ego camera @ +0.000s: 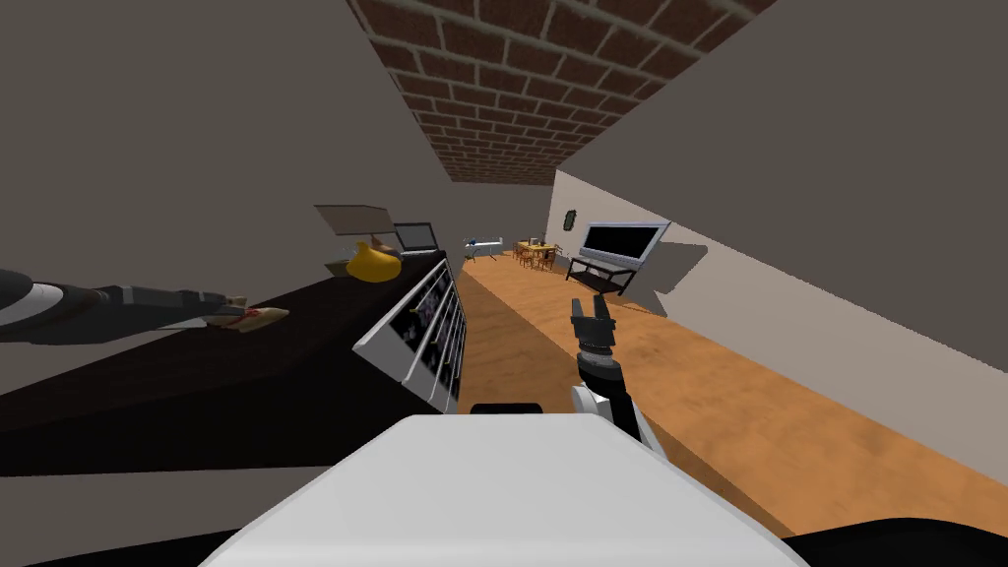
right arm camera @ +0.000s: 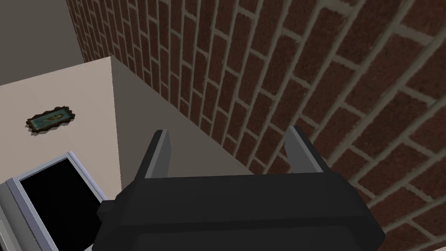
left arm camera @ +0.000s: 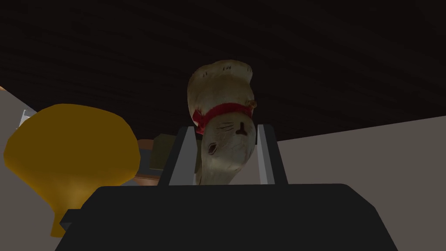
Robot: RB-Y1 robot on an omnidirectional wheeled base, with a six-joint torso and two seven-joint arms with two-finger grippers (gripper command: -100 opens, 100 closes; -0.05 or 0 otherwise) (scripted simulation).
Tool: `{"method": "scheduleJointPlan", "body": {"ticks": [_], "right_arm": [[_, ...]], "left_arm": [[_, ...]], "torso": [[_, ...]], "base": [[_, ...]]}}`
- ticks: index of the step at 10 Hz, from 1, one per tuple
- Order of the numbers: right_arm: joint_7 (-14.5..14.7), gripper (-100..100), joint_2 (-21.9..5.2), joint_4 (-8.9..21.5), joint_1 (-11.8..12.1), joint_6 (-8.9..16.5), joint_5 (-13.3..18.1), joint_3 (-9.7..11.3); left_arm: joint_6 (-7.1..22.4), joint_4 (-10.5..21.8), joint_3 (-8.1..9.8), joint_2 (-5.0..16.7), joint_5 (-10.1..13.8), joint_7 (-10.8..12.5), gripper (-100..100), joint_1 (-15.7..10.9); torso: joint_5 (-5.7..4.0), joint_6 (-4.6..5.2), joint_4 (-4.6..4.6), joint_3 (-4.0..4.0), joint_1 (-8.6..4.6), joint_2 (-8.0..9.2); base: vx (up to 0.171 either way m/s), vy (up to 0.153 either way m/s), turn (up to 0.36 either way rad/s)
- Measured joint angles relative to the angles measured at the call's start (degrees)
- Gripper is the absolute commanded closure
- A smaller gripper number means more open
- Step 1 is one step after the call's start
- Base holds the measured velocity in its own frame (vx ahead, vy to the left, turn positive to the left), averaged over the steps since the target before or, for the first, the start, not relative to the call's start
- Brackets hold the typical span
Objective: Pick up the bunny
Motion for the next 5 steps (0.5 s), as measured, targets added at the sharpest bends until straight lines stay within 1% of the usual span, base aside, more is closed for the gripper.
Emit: {"method": "scheduleJointPlan", "body": {"ticks": [2, 3, 4, 5], "right_arm": [[0.0, 0, 0.0, 0.0, -0.03, 0.0, 0.0, 0.01], [0.0, 0, 0.0, 0.0, -0.03, 0.0, 0.0, 0.01], [0.0, 0, 0.0, 0.0, -0.01, 0.0, 0.0, 0.0], [0.0, 0, 0.0, 0.0, 0.01, 0.0, 0.0, -0.01]], "left_arm": [[-0.91, 4.88, 0.56, -1.56, 1.28, 2.4, 100, 4.19], [-0.92, 6.23, 0.13, -1.6, 2.29, 3.65, 100, 5.78], [-1.19, 8.0, -0.14, -1.99, 2.71, 4.27, 100, 6.66], [-1.27, 8.24, -0.16, -2.02, 2.72, 4.34, 0, 6.74]], "torso": [[-0.02, 0.14, 0.01, 0.1, -0.12, 0.24], [-0.05, 0.11, 0.06, 0.21, -0.14, 0.4], [-0.08, 0.0, 0.08, 0.18, -0.18, 0.28], [-0.06, -0.07, 0.05, 0.04, -0.08, 0.02]], "base": [[-0.251, -0.043, -0.424], [-0.178, -0.061, -0.274], [-0.058, -0.028, -0.036], [-0.012, -0.005, 0.01]]}}
